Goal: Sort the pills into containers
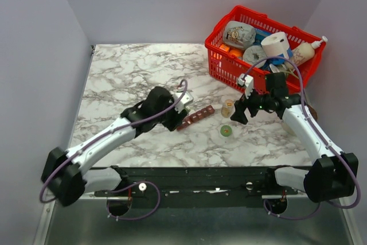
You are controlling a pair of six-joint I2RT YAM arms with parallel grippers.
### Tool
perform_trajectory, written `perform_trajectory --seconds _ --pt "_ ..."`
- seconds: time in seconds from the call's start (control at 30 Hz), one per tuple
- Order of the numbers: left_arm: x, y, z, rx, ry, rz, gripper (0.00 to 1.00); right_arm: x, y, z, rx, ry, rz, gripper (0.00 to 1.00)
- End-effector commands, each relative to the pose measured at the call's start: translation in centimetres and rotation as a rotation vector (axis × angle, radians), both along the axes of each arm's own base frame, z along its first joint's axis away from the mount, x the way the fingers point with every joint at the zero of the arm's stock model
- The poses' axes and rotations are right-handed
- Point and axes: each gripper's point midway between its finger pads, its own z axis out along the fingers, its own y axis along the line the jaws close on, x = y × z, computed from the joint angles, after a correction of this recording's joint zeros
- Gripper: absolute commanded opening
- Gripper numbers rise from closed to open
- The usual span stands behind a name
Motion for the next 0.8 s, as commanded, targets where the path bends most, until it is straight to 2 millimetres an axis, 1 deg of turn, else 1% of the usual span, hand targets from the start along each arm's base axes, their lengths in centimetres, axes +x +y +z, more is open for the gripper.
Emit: perform_trajectory --seconds 0.0,0.03,0.07,0.1,0.13,0.27,0.3,0.37,0.4,0.43,0.47,0.5,0.57,0.6,0.63,0.67,0.7,0.73,0.77 --pt "-0.7 -2.8 12.9 -0.537 -0.516 -0.135 0.0 0.4 -0.4 -0.3 -0.017 0.001 -0.004 1.0" --pt "-1.6 -2.2 11.4 -0.569 -0.538 -0.139 0.0 0.4 -0.4 -0.4 -0.017 0.006 -0.005 1.0" --pt "-2.1 -1.9 12.6 -0.628 -0.601 -0.143 0.0 0.4 -0.3 -0.5 -0.017 0.008 -0.002 1.0" --pt "-3.1 -1.2 15.7 -0.724 -0.702 -0.15 0.0 0.5 -0.3 -0.6 -0.018 0.013 -0.003 1.0" --pt "-3.6 -1.1 15.4 -0.742 -0.705 -0.164 0.0 0.4 -0.3 -0.7 -0.017 0.016 0.0 1.0" --pt "-5.0 -1.1 17.0 -0.817 -0.709 -0.197 0.0 0.5 -0.2 -1.2 -0.015 0.033 0.004 1.0" --pt "-5.2 -0.9 18.0 -0.856 -0.741 -0.199 0.0 0.6 -0.2 -1.2 -0.015 0.035 0.003 1.0" --pt "-5.7 -1.2 18.1 -0.914 -0.698 -0.211 0.0 0.5 -0.2 -1.4 -0.017 0.041 0.003 1.0" --pt "-6.5 -0.9 20.6 -1.011 -0.763 -0.242 0.0 0.6 -0.2 -1.4 -0.019 0.04 0.003 1.0" --pt "-6.9 -0.8 21.2 -1.06 -0.753 -0.258 0.0 0.5 -0.3 -1.6 -0.022 0.044 0.002 1.0" --pt "-7.8 -1.2 21.6 -1.105 -0.699 -0.302 0.0 0.6 -0.3 -1.6 -0.023 0.045 0.002 1.0" --pt "-8.1 -1.2 22.6 -1.171 -0.687 -0.314 0.0 0.6 -0.3 -1.6 -0.023 0.044 0.003 1.0" --pt "-8.1 -0.2 23.9 -1.27 -0.659 -0.332 0.0 0.6 -0.3 -1.6 -0.022 0.044 0.003 1.0" --pt "-9.3 -0.1 25.1 -1.389 -0.557 -0.39 0.0 0.6 -0.3 -1.6 -0.022 0.047 0.002 1.0" --pt "-9.5 0.1 26.4 -1.433 -0.543 -0.416 0.0 0.6 -0.3 -1.6 -0.022 0.047 0.004 1.0" --pt "-9.4 0.4 27.1 -1.468 -0.512 -0.419 0.0 0.5 -0.2 -1.7 -0.022 0.048 0.005 1.0" --pt "-9.3 0.3 27.7 -1.51 -0.438 -0.425 0.0 0.6 -0.3 -1.6 -0.022 0.047 0.004 1.0" --pt "-9.5 0.4 29.6 -1.534 -0.437 -0.451 0.0 0.6 -0.3 -1.7 -0.024 0.048 0.004 1.0" --pt "-9.3 0.4 30.3 -1.547 -0.416 -0.456 0.0 0.6 -0.3 -1.6 -0.024 0.048 0.004 1.0"
